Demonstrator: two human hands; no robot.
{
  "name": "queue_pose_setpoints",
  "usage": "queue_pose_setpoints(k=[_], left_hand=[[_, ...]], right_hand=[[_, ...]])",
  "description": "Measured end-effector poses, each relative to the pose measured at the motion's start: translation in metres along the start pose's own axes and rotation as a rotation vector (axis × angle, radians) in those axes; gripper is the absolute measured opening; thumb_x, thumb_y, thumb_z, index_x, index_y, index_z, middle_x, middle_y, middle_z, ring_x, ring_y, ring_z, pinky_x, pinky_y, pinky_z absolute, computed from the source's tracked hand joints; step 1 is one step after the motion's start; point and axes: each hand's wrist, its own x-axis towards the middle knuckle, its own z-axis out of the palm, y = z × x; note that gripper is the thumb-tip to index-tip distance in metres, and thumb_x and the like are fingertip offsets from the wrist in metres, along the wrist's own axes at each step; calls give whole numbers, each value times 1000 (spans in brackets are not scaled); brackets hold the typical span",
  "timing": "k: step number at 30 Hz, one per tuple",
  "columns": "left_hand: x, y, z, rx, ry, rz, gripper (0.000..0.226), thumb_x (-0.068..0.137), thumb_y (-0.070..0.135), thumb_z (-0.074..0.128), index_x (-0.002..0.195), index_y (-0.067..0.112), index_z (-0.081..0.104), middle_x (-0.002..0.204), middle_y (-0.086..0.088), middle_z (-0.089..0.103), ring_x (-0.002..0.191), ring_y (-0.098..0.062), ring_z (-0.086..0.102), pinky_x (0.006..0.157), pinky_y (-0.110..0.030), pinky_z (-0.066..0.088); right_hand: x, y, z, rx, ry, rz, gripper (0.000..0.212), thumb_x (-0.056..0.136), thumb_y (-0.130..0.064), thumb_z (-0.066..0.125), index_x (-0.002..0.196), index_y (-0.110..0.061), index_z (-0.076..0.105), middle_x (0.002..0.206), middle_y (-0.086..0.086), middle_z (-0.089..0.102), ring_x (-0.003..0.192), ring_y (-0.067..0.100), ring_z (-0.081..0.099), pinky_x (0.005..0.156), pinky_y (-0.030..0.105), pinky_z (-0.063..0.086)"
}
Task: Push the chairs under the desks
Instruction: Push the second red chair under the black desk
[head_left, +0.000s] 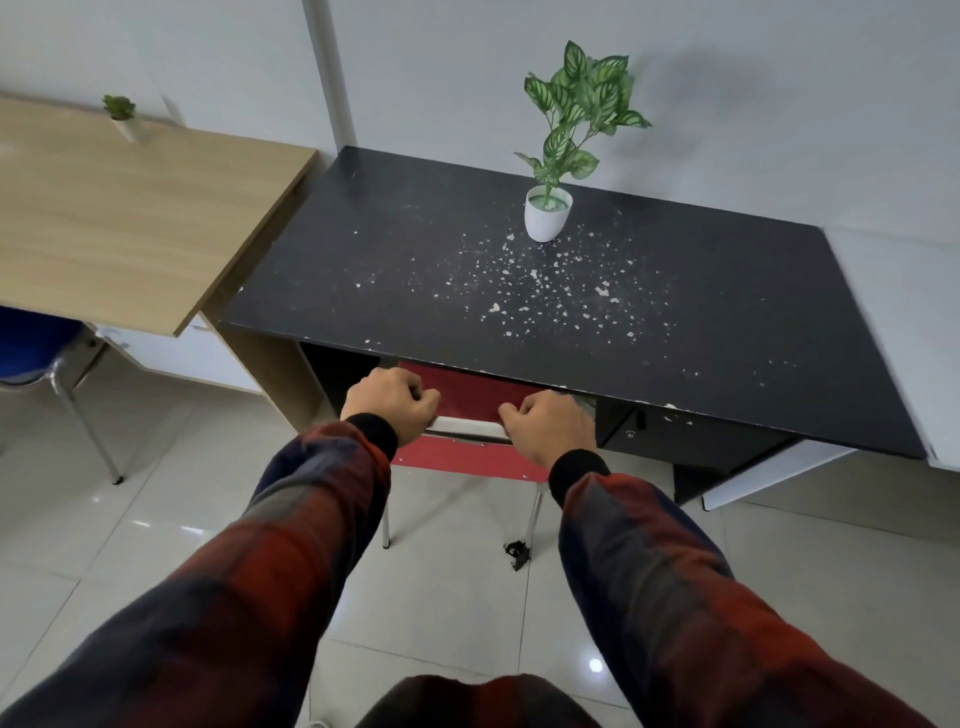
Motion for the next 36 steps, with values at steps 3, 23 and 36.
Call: queue_pose_setpoints(k=[3, 23, 36], left_hand=[[12, -16, -8, -4, -13, 11, 34, 74, 40, 53, 52, 15, 49, 54, 4, 53, 59, -26, 56, 59, -28, 40], [12, -30, -15, -35, 20, 14, 26, 79, 37, 54, 61, 19, 57, 69, 0, 61, 69, -29, 58, 66, -30, 43], [-59, -50, 29, -153, 257, 48, 48, 97, 41, 47, 130, 6, 53, 141, -21, 45, 136, -44, 33, 114, -50, 22]], right_hand=[[0, -18, 11, 3, 3, 8, 43, 88, -48, 54, 68, -13, 71, 63, 1, 67, 63, 19, 63, 67, 32, 54], [-41, -34, 46, -184, 223, 91, 56, 103, -57, 29, 144, -24, 49, 157, 16, 33, 146, 35, 22, 113, 55, 21], [-133, -26, 74, -159, -54, 121, 97, 93, -45, 58, 162, -24, -6, 167, 9, -23, 154, 38, -16, 121, 58, 12]])
